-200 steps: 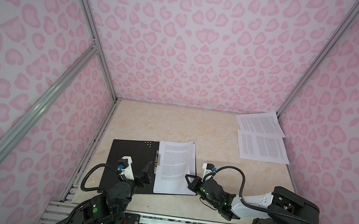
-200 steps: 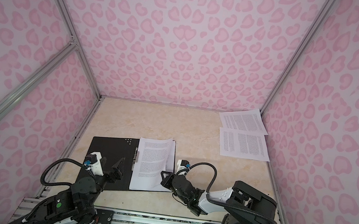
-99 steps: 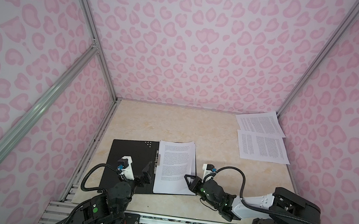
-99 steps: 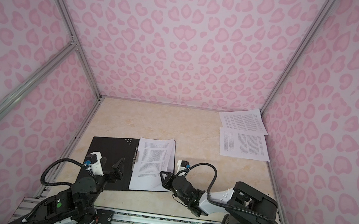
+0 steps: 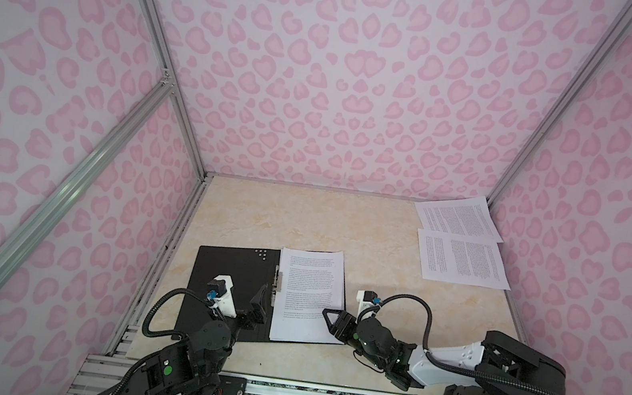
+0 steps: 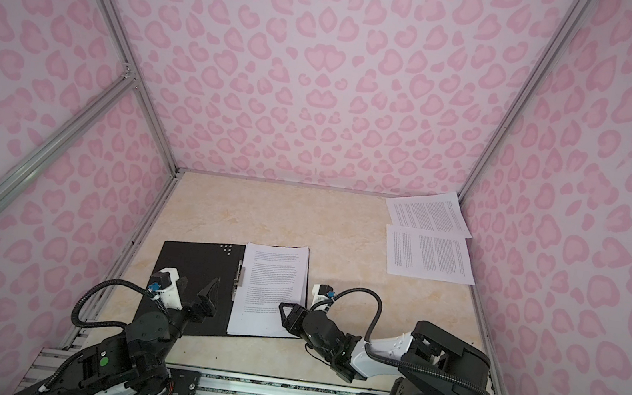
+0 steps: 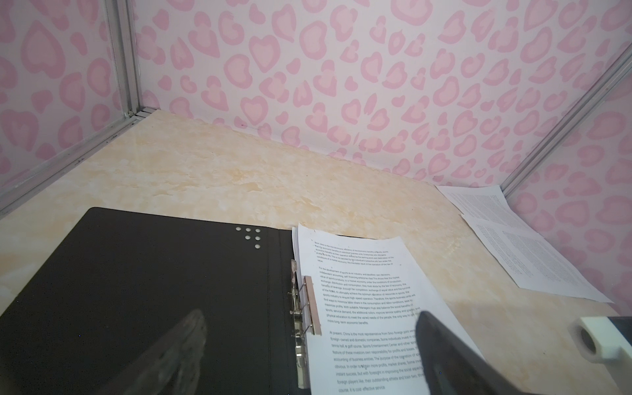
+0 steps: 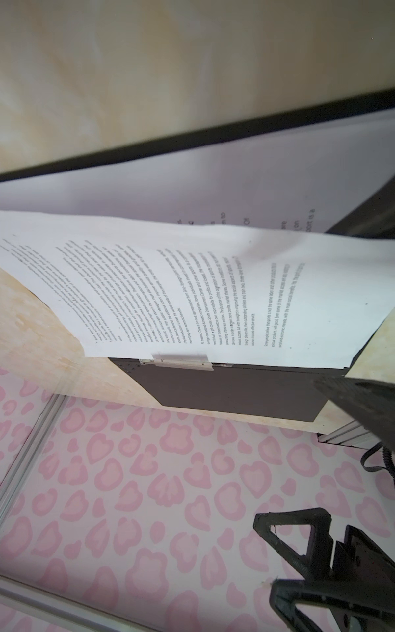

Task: Put the files into the folder
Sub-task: 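Hold the sheet edge upright at the clip with the right gripper, then release the sheet and move the right gripper to the loose sheets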

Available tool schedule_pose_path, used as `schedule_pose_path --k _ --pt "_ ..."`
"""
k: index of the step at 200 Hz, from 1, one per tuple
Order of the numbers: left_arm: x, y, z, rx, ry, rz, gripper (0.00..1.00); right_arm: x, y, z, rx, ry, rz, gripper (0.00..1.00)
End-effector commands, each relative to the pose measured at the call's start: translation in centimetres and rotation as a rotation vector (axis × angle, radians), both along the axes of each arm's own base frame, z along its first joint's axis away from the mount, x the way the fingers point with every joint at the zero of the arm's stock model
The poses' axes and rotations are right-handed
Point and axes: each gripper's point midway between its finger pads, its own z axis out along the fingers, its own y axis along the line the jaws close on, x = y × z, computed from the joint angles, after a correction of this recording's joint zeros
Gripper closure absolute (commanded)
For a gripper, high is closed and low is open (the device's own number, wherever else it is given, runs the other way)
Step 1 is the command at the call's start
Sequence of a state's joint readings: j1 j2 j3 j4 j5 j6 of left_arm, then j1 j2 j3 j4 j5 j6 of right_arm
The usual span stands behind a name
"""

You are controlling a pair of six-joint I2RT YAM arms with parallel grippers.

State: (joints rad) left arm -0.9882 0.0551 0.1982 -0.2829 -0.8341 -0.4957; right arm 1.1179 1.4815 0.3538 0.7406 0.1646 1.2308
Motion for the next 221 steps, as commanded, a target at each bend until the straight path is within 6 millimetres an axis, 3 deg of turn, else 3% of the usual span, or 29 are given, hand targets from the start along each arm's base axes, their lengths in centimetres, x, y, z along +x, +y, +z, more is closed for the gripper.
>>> schedule_pose_path --k 1,40,48,58,72,106,133,151,173,221 --pt "0.1 0.0 0.5 -0.019 -0.014 0.006 0.03 0.1 -1.3 -1.0 -0.064 0.006 -0.035 0.39" --pt "0.1 0.0 0.5 -0.019 -0.014 0.004 0.03 0.3 -4.6 -1.4 -0.173 -0.006 -0.107 0.21" --pt "0.1 0.0 0.5 -0.02 -0.014 0.004 0.03 0.4 -5.3 -1.1 -0.191 -0.021 -0.116 0.19" --pt "0.1 0.0 0.5 -0.022 -0.014 0.003 0.03 0.4 -6.4 -0.7 -0.211 -0.036 -0.124 0.04" --pt "0.1 -0.1 0.5 -0.024 -0.014 0.0 0.03 0.4 -7.9 0.6 -0.269 -0.081 -0.133 0.03" --pt "0.0 -0.5 0.6 -0.035 -0.015 -0.022 0.03 2.4 -15.1 5.1 -0.426 -0.164 -0.261 0.03" --pt "0.0 -0.9 0.7 -0.042 -0.018 -0.042 0.03 5.7 -22.2 8.5 -0.417 -0.199 -0.42 0.03" --pt "0.0 -1.1 0.6 -0.041 -0.02 -0.052 0.03 7.8 -25.3 10.1 -0.412 -0.194 -0.485 0.03" --pt "0.0 -1.4 0.7 -0.038 -0.02 -0.063 0.03 11.2 -27.3 9.0 -0.431 -0.117 -0.52 0.03" --pt "0.1 -1.9 0.5 -0.026 -0.017 -0.086 0.03 20.4 -31.4 4.0 -0.402 0.067 -0.62 0.06"
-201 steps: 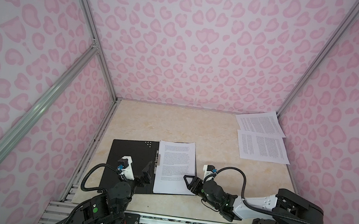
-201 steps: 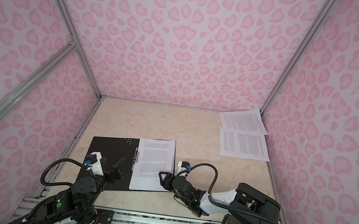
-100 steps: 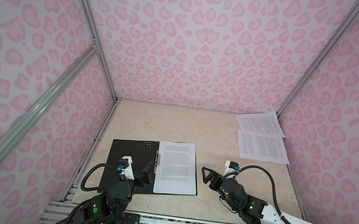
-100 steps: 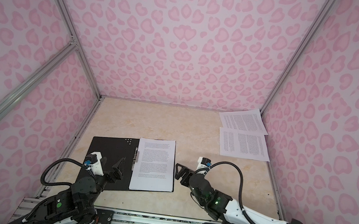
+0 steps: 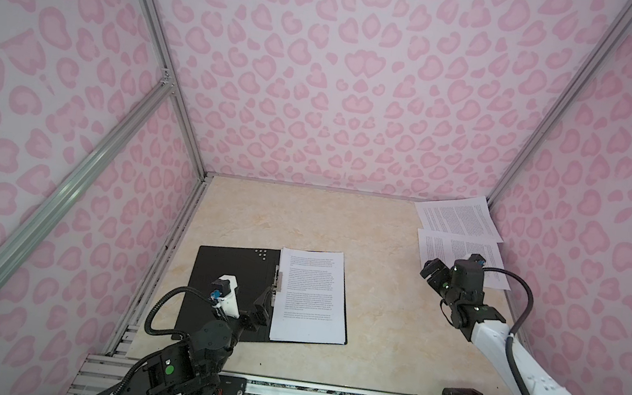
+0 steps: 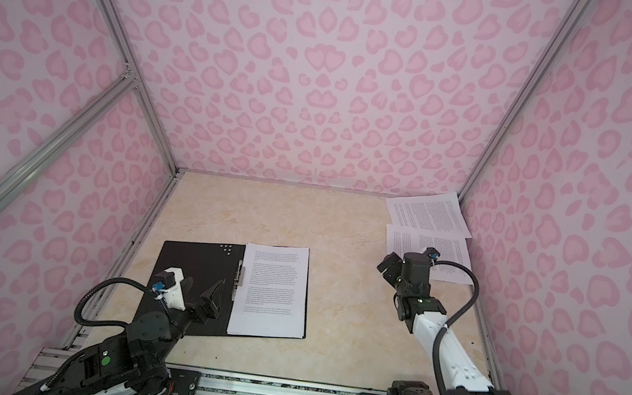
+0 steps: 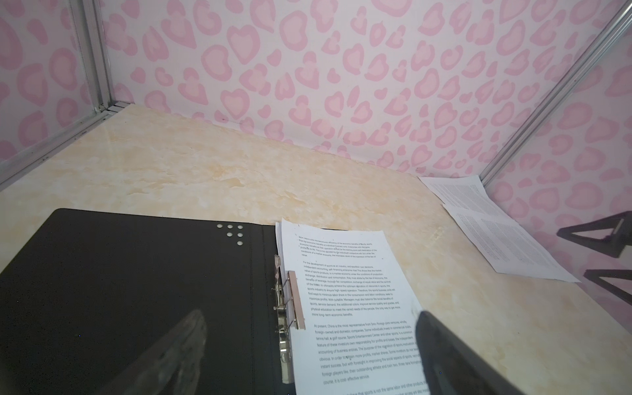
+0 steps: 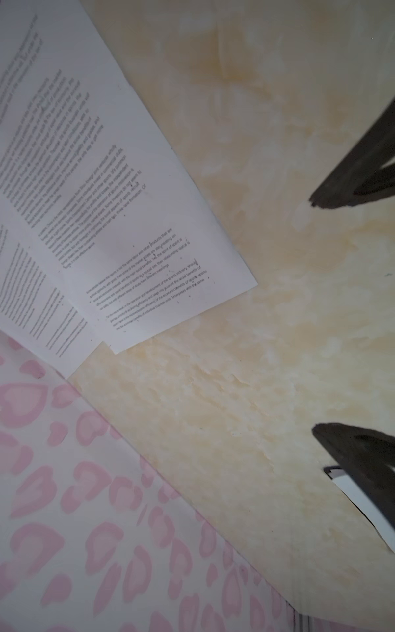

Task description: Put the files into the folder

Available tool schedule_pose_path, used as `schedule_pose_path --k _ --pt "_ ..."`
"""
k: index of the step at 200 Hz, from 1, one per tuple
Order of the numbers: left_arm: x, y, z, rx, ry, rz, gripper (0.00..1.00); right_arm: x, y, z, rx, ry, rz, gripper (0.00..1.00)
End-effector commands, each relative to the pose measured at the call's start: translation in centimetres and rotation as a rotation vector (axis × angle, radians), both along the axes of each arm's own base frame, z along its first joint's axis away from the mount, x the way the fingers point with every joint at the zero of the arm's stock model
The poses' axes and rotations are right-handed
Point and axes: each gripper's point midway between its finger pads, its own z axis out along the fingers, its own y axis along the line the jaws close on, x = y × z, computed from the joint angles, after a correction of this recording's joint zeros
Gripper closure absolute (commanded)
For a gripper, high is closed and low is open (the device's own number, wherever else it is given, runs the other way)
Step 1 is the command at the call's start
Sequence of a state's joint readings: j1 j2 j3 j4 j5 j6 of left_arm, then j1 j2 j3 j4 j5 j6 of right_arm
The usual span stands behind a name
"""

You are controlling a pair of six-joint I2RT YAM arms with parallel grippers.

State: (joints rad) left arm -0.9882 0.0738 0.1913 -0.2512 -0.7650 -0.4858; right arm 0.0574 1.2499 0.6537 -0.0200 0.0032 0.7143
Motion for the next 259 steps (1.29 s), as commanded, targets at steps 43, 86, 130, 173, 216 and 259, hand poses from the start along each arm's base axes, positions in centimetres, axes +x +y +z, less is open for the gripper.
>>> schedule_pose_path --k 43,86,130,173,216,259 --pt "0.2 -1.3 0.6 -0.011 -0.017 -0.047 0.03 12.5 -0.7 -3.8 0.03 0.172 0.104 0.06" --pt "0.2 -2.7 0.4 0.013 -0.005 -0.106 0.03 15.6 -1.3 -6.9 0.07 0.235 0.129 0.07" --pt "0.3 -4.2 0.0 0.039 0.017 -0.162 0.03 15.6 -0.5 -8.9 0.089 0.282 0.17 0.07" --pt "0.4 -5.2 -0.3 0.066 0.046 -0.196 0.03 13.4 1.9 -10.5 0.169 0.308 0.208 0.07" --pt "0.3 -5.5 -0.3 0.066 0.049 -0.21 0.03 8.7 6.6 -10.1 0.205 0.283 0.282 0.07" --pt "0.0 -5.4 0.0 0.043 0.036 -0.222 0.03 -1.0 11.7 -10.7 0.251 0.266 0.407 0.07"
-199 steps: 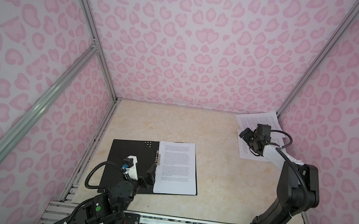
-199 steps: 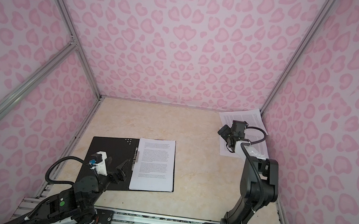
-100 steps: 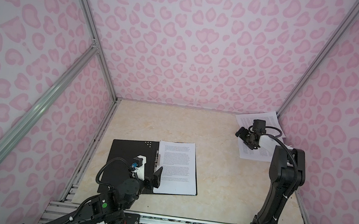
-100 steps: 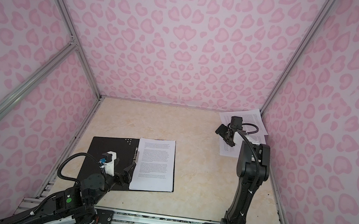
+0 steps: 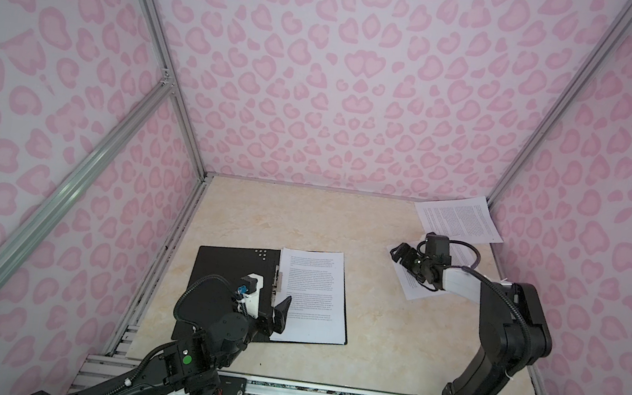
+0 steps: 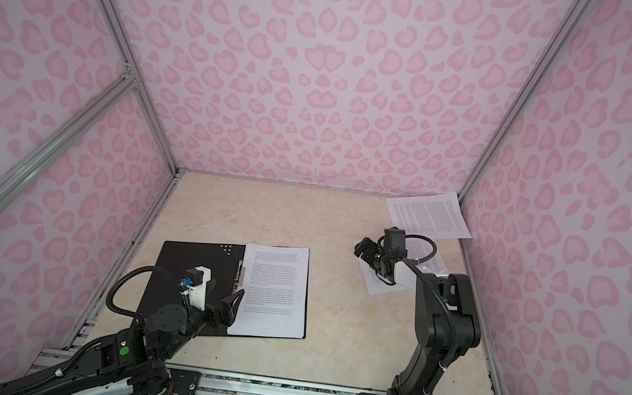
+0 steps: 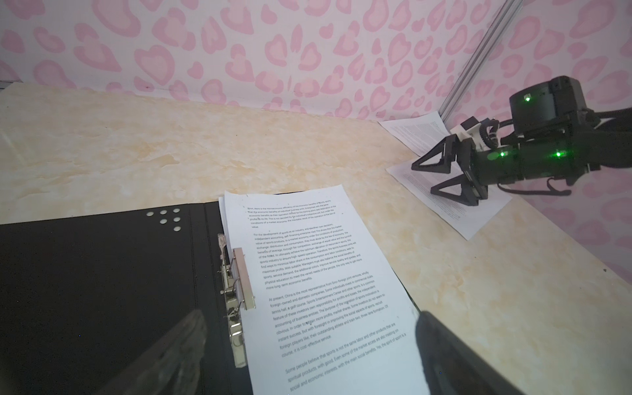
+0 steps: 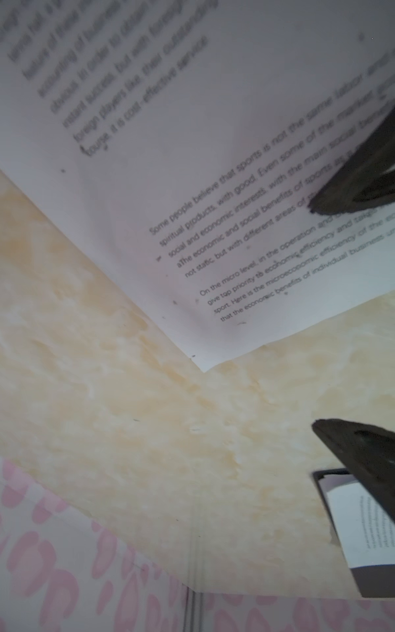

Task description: Put the files into the folder

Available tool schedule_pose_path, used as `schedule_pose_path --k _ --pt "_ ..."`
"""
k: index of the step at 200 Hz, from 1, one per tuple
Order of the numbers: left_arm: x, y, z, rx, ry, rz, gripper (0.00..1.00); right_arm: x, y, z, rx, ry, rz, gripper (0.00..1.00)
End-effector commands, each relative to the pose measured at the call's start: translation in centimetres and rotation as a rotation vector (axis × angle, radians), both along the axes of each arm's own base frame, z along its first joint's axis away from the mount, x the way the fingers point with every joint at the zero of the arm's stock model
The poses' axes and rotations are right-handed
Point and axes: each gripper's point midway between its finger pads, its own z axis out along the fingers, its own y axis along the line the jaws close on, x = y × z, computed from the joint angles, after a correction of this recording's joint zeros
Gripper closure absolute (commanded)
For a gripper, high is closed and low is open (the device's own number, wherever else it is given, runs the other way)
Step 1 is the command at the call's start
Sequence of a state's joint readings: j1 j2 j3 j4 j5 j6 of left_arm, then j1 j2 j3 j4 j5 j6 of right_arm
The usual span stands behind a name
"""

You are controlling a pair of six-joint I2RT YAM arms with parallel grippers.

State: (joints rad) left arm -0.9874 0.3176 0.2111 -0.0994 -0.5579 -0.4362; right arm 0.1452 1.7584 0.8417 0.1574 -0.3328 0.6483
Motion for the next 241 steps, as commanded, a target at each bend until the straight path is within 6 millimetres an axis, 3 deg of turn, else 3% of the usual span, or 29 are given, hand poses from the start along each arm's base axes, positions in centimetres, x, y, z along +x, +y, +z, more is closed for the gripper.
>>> schedule_pose_path --k 1,18,35,45,60,90,109,144,184,202,241 --pt "0.0 -0.3 1.2 -0.038 -0.029 -0.014 0.03 -6.8 2.0 -2.3 0.062 0.12 0.04 0.07" --pt "-0.2 -0.6 1.2 -0.047 -0.029 -0.033 0.03 -10.5 3.5 -1.3 0.071 0.097 0.122 0.06" --pt "-0.2 -1.2 1.0 -0.051 -0.02 -0.054 0.03 -12.2 4.2 1.3 0.122 0.03 0.187 0.06" --pt "-0.3 -2.0 1.0 -0.049 -0.012 -0.088 0.03 -11.9 3.5 2.7 0.084 -0.02 0.183 0.06" --pt "-0.6 -3.7 0.7 -0.038 0.006 -0.166 0.03 -10.6 0.7 3.5 -0.035 -0.048 0.098 0.03" --pt "-1.7 -8.7 0.1 -0.019 0.104 -0.38 0.03 -8.3 -1.4 2.9 -0.014 0.023 0.042 0.05" --pt "-2.3 -12.4 0.3 -0.001 0.213 -0.506 0.01 -7.6 -1.7 1.7 -0.006 0.046 0.03 0.05" --pt "-2.2 -18.7 -0.4 0.034 0.381 -0.658 0.03 -8.1 -1.3 0.6 0.028 0.054 0.032 0.05" --pt "-0.3 -24.2 -1.5 0.045 0.484 -0.711 0.0 -9.9 0.7 0.0 0.086 0.064 0.086 0.05" --pt "0.5 -26.0 -2.2 0.044 0.515 -0.717 0.0 -10.0 1.4 1.0 0.14 0.042 0.116 0.05" --pt "1.8 -28.8 -5.3 0.081 0.591 -0.724 0.01 -8.0 -3.9 3.8 0.115 -0.038 -0.07 0.05"
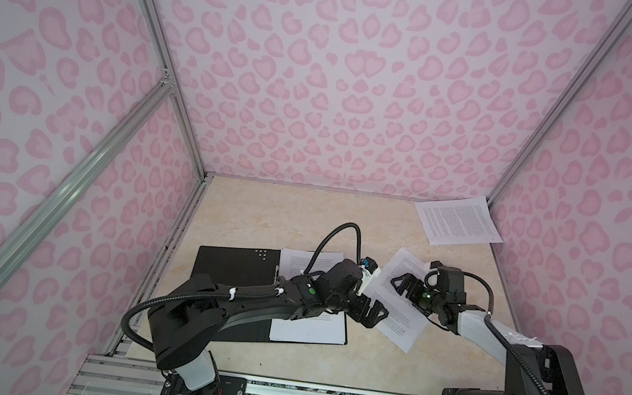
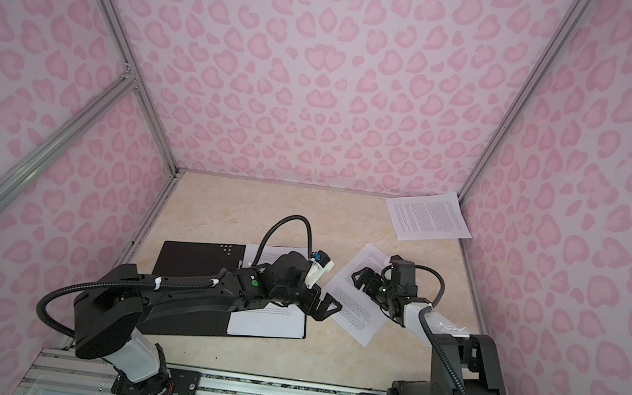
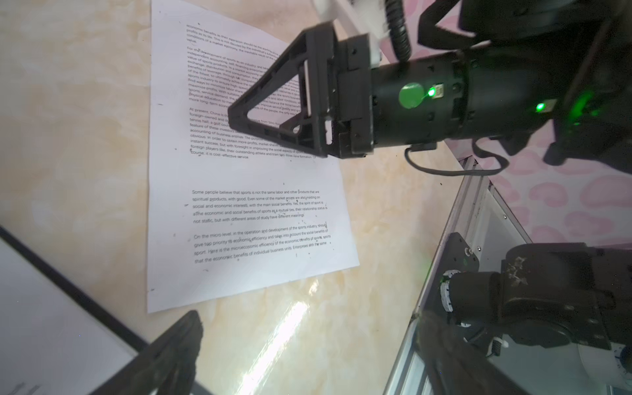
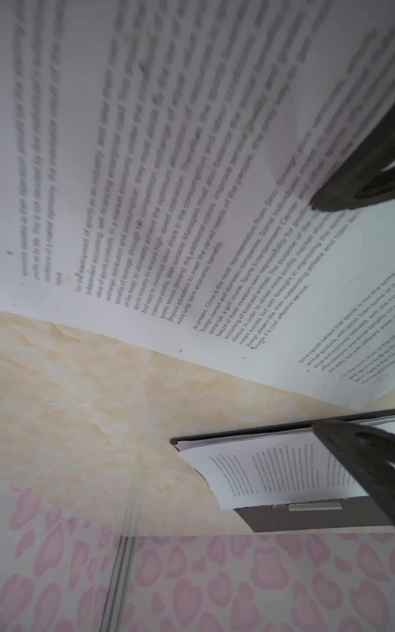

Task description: Put the files into the folder

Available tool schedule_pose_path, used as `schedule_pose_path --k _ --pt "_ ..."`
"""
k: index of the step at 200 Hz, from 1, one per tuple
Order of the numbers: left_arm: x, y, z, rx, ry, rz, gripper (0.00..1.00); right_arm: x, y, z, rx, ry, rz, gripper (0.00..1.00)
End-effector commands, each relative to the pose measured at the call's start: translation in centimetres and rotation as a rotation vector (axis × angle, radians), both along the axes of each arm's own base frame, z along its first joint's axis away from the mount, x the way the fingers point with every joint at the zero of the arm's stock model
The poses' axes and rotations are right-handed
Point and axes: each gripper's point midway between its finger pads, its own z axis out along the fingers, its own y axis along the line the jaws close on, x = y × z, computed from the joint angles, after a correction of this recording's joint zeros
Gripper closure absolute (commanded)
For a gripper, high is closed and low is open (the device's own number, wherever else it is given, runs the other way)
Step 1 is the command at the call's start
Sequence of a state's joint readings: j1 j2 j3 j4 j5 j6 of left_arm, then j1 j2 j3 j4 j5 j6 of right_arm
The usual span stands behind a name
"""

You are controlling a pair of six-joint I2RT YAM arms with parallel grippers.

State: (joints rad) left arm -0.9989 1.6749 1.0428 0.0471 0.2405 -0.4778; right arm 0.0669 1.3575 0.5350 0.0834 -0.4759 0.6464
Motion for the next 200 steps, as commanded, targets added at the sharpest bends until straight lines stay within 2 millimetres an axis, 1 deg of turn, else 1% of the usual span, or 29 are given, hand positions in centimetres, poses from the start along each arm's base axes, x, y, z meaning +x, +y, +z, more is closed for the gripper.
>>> schedule_pose_path --k 1,12,25,42,55,75,94,108,125,161,200 --pt "0.1 -1.3 -1.7 0.024 0.05 -0.025 0.01 0.8 -2.5 1.3 0.009 -0.026 -0.097 0.05" --pt "0.3 -2.0 -2.6 0.037 0.063 -0.039 0.01 1.3 -4.2 1.8 -0.014 -0.049 -0.155 0.05" --pt "0.6 -2.8 -3.6 0.056 0.082 -0.049 0.02 1.8 -6.5 2.0 -0.055 -0.057 -0.228 0.04" --pt "1.1 -3.7 -5.0 0.081 0.103 -0.056 0.02 2.3 -9.5 1.8 -0.07 -0.039 -0.315 0.04" --pt "1.3 -4.2 -5.9 0.096 0.115 -0.063 0.02 2.9 -11.3 1.7 -0.063 -0.037 -0.372 0.04" --pt "1.4 -4.7 -7.0 0.1 0.135 -0.07 0.02 3.8 -13.6 0.8 -0.088 -0.002 -0.427 0.05" --pt "1.2 -4.7 -7.8 0.11 0.153 -0.081 0.02 4.6 -14.9 -0.2 -0.117 0.038 -0.438 0.05" --pt "1.3 -4.4 -8.6 0.125 0.161 -0.08 0.02 5.2 -15.4 -0.9 -0.124 0.062 -0.432 0.05" --pt "1.6 -4.0 -9.8 0.138 0.201 -0.075 0.02 5.4 -15.7 -2.0 -0.113 0.085 -0.43 0.05" --pt "1.9 -3.2 -11.7 0.17 0.251 -0.054 0.03 5.2 -15.0 -3.9 -0.09 0.136 -0.395 0.05" --pt "1.6 -3.2 -12.6 0.188 0.282 -0.053 0.03 4.5 -13.4 -5.1 -0.023 0.171 -0.362 0.05"
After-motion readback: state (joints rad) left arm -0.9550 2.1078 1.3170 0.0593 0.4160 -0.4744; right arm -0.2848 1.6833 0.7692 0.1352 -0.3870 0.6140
